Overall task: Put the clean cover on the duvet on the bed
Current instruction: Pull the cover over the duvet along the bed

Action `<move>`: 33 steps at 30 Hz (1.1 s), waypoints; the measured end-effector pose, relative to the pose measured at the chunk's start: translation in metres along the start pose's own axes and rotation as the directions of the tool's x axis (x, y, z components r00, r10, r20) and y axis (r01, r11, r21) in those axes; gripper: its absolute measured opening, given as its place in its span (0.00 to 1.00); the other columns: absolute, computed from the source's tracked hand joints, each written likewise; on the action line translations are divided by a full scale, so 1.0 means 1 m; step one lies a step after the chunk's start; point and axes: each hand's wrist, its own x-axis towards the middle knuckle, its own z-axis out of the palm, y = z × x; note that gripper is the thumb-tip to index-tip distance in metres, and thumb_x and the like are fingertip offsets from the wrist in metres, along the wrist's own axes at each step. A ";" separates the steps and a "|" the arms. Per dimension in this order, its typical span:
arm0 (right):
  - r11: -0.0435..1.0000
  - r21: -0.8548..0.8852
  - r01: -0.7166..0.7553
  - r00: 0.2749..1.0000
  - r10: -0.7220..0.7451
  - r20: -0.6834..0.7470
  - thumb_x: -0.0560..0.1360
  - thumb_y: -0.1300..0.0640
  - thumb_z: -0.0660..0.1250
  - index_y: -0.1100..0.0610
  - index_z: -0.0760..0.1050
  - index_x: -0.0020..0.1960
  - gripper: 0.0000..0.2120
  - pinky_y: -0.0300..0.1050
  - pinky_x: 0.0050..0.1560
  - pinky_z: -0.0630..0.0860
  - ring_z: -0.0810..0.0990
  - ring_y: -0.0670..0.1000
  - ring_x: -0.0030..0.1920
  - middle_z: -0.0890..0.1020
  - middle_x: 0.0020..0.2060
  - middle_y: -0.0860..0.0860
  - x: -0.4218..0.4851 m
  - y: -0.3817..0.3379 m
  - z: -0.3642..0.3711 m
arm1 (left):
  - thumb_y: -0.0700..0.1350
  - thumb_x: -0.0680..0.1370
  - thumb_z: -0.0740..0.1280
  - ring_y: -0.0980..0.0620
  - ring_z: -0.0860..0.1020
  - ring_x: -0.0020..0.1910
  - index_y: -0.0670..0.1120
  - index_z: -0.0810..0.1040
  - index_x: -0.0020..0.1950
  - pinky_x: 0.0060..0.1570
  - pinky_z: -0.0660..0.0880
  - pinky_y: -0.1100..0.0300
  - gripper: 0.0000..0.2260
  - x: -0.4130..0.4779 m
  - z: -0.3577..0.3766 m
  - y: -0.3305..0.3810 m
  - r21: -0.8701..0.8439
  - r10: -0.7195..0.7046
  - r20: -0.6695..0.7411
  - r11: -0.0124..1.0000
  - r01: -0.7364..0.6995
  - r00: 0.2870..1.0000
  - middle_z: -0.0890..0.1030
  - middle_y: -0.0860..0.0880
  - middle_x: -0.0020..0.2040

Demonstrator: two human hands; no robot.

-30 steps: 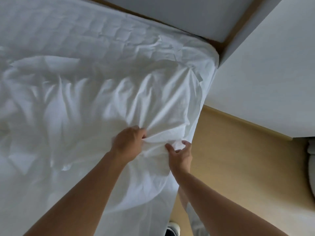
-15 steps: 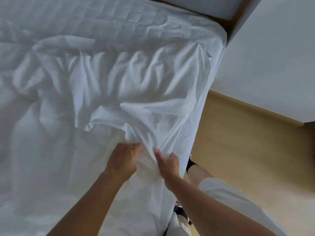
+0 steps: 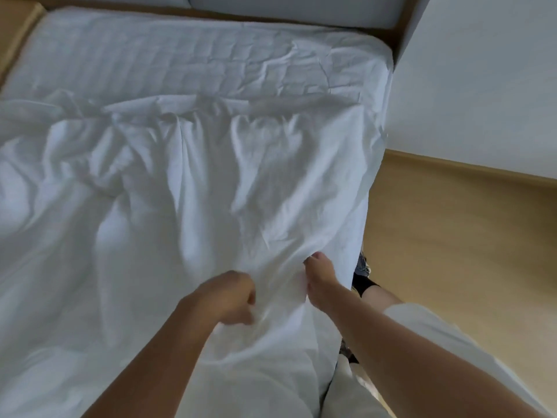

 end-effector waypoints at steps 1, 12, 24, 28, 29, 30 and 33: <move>0.999 -0.034 0.022 0.999 -0.023 -0.029 0.73 0.69 0.62 0.60 0.79 0.49 0.10 0.52 0.45 0.82 0.82 0.59 0.44 0.84 0.45 0.58 0.004 -0.005 0.002 | 0.54 0.75 0.74 0.49 0.79 0.50 0.52 0.79 0.62 0.51 0.77 0.57 0.18 0.009 -0.015 0.005 -0.066 0.003 -0.251 0.998 -0.021 0.968 0.79 0.50 0.54; 0.732 -0.631 0.259 0.901 -0.418 -0.115 0.77 0.53 0.66 0.54 0.77 0.53 0.06 0.44 0.46 0.73 0.79 0.52 0.48 0.78 0.49 0.49 0.009 -0.033 -0.023 | 0.44 0.67 0.82 0.54 0.77 0.30 0.47 0.78 0.33 0.32 0.71 0.62 0.14 0.075 -0.037 -0.038 -0.491 -0.231 -0.678 0.849 -0.196 0.698 0.79 0.53 0.28; 0.763 -0.518 0.388 0.824 -0.539 -0.176 0.75 0.62 0.65 0.60 0.73 0.51 0.06 0.50 0.49 0.76 0.79 0.60 0.49 0.80 0.49 0.58 0.083 -0.224 0.077 | 0.42 0.65 0.84 0.55 0.76 0.28 0.51 0.75 0.26 0.32 0.68 0.65 0.18 0.033 -0.035 -0.092 -0.544 -0.294 -0.331 0.836 0.073 0.897 0.78 0.53 0.26; 0.621 -0.582 0.525 0.725 -0.685 -0.077 0.76 0.61 0.65 0.56 0.65 0.39 0.10 0.45 0.39 0.62 0.68 0.49 0.34 0.73 0.38 0.50 0.087 -0.218 0.083 | 0.43 0.69 0.81 0.56 0.79 0.37 0.52 0.82 0.40 0.40 0.74 0.60 0.09 0.059 -0.124 -0.057 -0.361 -0.118 -0.625 0.920 -0.152 0.772 0.80 0.56 0.36; 0.574 -0.617 0.538 0.714 -0.699 -0.028 0.77 0.59 0.67 0.55 0.65 0.39 0.12 0.45 0.38 0.62 0.67 0.48 0.33 0.72 0.37 0.48 0.087 -0.216 0.081 | 0.42 0.70 0.80 0.51 0.80 0.41 0.48 0.83 0.46 0.44 0.75 0.56 0.09 0.072 -0.149 -0.046 -0.286 -0.066 -0.733 0.933 -0.219 0.677 0.81 0.53 0.42; 0.529 -0.650 0.546 0.709 -0.705 0.022 0.78 0.58 0.68 0.55 0.66 0.39 0.13 0.45 0.37 0.63 0.68 0.48 0.33 0.72 0.36 0.48 0.087 -0.215 0.079 | 0.42 0.71 0.79 0.46 0.80 0.45 0.45 0.84 0.51 0.47 0.76 0.52 0.11 0.088 -0.173 -0.035 -0.204 -0.020 -0.801 0.948 -0.242 0.598 0.80 0.48 0.47; 0.475 -0.681 0.557 0.711 -0.696 0.096 0.79 0.56 0.69 0.56 0.66 0.39 0.14 0.48 0.37 0.68 0.72 0.53 0.35 0.73 0.37 0.48 0.087 -0.222 0.071 | 0.41 0.72 0.77 0.36 0.76 0.55 0.43 0.81 0.61 0.56 0.75 0.45 0.18 0.145 -0.231 -0.007 -0.075 0.046 -0.808 0.981 -0.180 0.587 0.77 0.40 0.56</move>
